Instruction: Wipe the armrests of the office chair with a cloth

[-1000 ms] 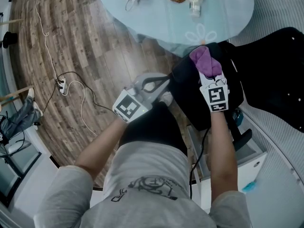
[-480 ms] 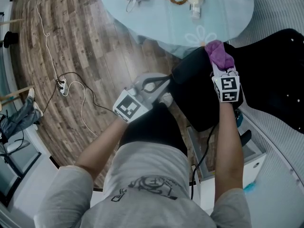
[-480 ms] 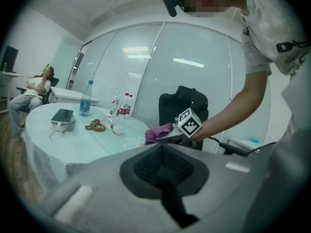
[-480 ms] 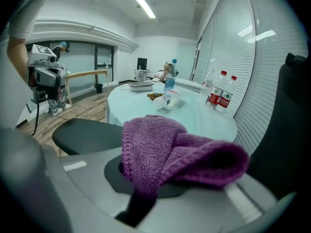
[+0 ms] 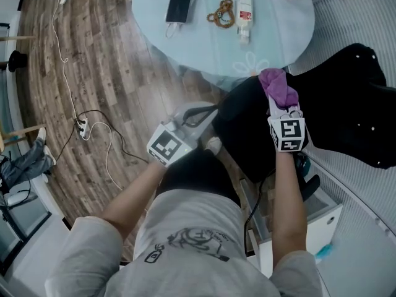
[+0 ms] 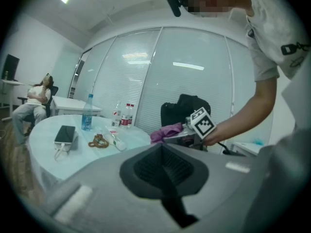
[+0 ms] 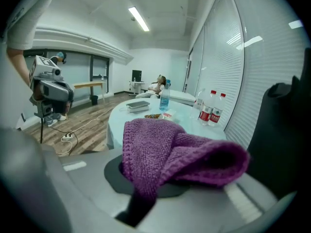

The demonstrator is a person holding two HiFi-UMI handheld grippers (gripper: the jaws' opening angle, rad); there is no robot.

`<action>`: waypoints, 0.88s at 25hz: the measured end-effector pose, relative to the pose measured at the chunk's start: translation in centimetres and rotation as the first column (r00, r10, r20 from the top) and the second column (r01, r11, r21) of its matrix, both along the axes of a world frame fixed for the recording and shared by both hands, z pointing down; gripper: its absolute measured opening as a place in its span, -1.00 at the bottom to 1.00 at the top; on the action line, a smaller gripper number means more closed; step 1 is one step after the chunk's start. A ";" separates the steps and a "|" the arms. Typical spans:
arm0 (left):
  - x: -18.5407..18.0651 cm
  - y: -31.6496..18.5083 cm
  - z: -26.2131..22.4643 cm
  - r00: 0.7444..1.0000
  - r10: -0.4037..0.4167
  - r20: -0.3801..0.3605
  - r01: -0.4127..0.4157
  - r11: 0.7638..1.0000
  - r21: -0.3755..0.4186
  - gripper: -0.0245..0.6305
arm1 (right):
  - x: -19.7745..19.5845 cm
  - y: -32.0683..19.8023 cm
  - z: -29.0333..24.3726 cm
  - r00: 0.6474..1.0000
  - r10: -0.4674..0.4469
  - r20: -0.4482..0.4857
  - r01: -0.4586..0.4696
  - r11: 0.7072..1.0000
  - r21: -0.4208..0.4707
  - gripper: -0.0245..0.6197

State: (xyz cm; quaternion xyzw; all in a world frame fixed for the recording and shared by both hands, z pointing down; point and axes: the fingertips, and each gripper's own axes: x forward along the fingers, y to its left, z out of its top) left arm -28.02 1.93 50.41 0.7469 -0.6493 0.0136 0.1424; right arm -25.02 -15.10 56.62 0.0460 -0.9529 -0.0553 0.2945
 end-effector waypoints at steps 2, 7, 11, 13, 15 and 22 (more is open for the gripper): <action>-0.1 0.1 -1.5 1.000 -0.020 -0.013 0.020 1.000 0.010 -0.92 | 0.1 1.1 -2.8 0.999 -0.011 0.040 0.011 1.000 0.005 -0.82; 0.6 -0.3 -6.2 0.999 -0.032 -0.018 0.033 0.999 0.042 -0.92 | 0.8 4.3 -9.8 0.994 -0.033 0.104 0.031 0.999 0.020 -0.82; 1.3 -0.5 -11.3 1.000 -0.025 0.003 0.025 0.995 0.095 -0.92 | 1.4 6.6 -15.8 0.984 -0.020 0.174 0.018 1.000 0.012 -0.82; 1.5 -0.5 -14.2 1.000 -0.025 0.008 0.024 0.992 0.124 -0.92 | 1.8 7.5 -18.8 0.977 -0.011 0.214 0.013 1.000 -0.007 -0.82; 1.7 -0.5 -17.3 0.999 -0.034 0.008 0.032 0.987 0.159 -0.92 | 2.3 8.5 -21.6 0.967 -0.019 0.256 0.025 0.999 -0.022 -0.82; 3.4 0.0 -27.4 0.997 -0.029 0.075 0.010 0.972 0.236 -0.92 | 4.5 11.4 -31.1 0.942 -0.007 0.337 0.024 0.999 -0.047 -0.82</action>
